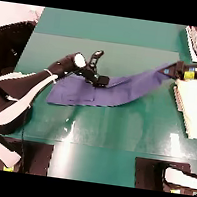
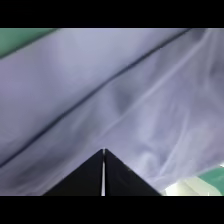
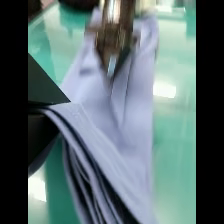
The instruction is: Fold the shirts.
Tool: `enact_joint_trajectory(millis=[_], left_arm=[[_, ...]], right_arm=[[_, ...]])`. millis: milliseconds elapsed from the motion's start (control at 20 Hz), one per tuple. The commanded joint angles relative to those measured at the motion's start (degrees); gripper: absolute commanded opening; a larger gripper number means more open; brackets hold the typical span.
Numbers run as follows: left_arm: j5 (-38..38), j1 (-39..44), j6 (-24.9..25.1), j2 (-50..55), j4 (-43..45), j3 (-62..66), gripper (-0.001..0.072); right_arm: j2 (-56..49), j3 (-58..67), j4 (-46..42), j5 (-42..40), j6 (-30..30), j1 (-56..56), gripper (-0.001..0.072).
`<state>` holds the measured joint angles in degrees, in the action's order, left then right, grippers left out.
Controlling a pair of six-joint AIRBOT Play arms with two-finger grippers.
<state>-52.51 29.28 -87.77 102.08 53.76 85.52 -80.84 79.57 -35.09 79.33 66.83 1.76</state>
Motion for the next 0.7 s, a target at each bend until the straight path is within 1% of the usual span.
enact_joint_trajectory(millis=[0, 200, 400, 500, 650], left_arm=[[-1.0, 1.7, -0.4, 2.8, 0.2, 2.5, 0.0023], [-1.6, 1.7, -0.3, 2.8, 0.9, 2.6, 0.0023], [-2.3, 0.3, -0.3, 1.9, 2.1, 2.7, 0.0022], [-2.6, -2.8, -0.3, -1.5, 3.7, 2.7, 0.0023], [-5.3, -10.7, -0.3, -10.0, 10.7, 2.7, 0.0024]], right_arm=[[1.3, 8.3, 2.5, 0.1, 2.4, -7.7, 0.0014], [1.3, 13.5, 2.5, -1.8, 3.6, -13.4, 0.0014], [1.3, 14.4, 2.6, -4.2, 3.6, -17.5, 0.0014], [1.3, 14.4, 2.5, -6.2, 3.5, -20.3, 0.0014], [0.1, 14.4, 2.6, -11.0, 3.1, -26.9, 0.0015]])
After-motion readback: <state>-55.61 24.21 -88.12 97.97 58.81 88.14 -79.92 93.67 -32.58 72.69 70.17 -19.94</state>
